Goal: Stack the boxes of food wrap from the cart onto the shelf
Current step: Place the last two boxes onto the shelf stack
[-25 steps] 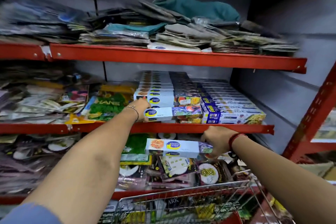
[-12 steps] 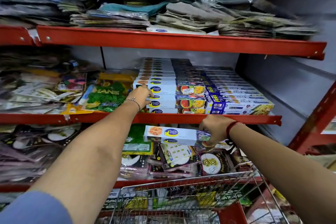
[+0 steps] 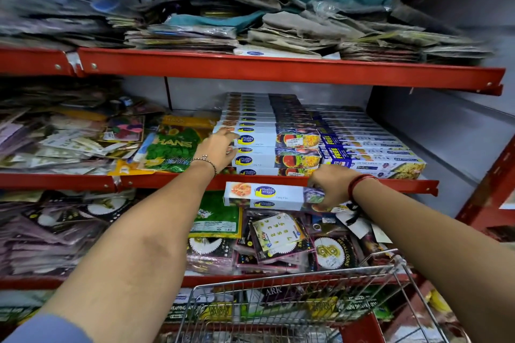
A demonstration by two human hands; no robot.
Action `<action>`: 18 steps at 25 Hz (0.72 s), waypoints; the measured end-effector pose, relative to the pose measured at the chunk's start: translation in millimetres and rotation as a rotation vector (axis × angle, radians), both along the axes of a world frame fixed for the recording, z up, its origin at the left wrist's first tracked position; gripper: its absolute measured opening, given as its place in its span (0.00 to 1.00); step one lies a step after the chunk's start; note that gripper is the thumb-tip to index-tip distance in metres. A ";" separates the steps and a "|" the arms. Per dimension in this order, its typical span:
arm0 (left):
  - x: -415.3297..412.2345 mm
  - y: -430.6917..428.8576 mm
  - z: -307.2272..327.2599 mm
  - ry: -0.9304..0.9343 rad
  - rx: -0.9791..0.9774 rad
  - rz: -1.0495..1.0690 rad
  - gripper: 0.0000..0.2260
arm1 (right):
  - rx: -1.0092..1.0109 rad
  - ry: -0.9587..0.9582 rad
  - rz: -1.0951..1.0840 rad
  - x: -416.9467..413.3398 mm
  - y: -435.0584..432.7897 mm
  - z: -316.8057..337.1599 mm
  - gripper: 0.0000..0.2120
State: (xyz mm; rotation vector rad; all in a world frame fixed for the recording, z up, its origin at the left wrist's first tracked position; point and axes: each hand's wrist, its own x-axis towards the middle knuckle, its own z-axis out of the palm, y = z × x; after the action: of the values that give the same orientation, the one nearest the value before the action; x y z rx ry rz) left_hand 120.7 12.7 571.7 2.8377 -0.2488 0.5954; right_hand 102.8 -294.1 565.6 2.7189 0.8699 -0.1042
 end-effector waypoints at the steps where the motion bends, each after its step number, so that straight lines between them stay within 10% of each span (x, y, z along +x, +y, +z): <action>1: -6.5 4.8 4.6 -0.046 -0.026 -0.005 0.18 | 0.003 -0.014 -0.002 2.2 2.4 8.5 0.16; 18: -1.5 26.7 -2.4 -0.017 0.079 0.031 0.17 | 0.076 -0.171 -0.084 84.8 53.2 59.6 0.10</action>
State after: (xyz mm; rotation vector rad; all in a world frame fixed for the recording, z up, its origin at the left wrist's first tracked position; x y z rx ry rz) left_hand 119.2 39.4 569.3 2.9188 -0.2364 0.6298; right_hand 187.6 -240.8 625.2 2.7850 0.7253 0.1450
